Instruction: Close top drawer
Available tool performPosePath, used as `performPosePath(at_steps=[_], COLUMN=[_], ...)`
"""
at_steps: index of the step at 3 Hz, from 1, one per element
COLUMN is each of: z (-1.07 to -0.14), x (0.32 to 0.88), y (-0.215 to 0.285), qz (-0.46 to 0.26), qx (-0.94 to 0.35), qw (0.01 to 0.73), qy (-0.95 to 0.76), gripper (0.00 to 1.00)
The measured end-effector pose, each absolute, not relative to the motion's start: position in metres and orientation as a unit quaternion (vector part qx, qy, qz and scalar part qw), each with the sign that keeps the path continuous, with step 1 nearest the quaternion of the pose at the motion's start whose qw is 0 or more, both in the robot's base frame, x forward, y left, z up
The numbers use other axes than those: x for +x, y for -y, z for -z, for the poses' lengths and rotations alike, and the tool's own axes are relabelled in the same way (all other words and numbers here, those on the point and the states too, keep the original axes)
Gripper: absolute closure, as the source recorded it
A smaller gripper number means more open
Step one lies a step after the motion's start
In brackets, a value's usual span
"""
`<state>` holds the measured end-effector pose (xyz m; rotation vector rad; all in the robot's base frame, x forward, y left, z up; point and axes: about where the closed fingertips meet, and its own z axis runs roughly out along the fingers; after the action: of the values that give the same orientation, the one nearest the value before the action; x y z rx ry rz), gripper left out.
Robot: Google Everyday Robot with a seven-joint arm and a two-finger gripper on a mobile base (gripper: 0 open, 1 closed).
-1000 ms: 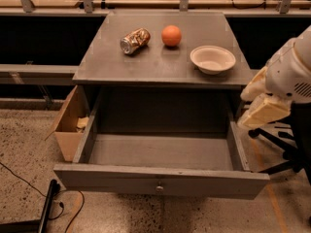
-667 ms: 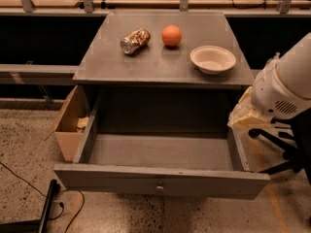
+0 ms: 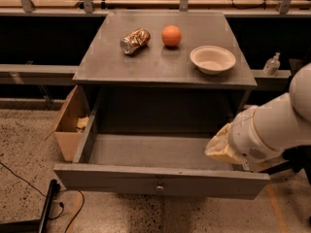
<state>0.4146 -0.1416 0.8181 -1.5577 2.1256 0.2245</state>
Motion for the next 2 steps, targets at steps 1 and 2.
performPosePath(at_steps=[1,2], z=[-0.7908,-0.7907], x=[0.4055,0.4018], y=[0.1283,0.1276], qz=[-0.091,-0.089], qx=[-0.564,-0.565], qw=[0.269,0.262], qy=[-0.775,-0.777], gripper=[1.00,1.00])
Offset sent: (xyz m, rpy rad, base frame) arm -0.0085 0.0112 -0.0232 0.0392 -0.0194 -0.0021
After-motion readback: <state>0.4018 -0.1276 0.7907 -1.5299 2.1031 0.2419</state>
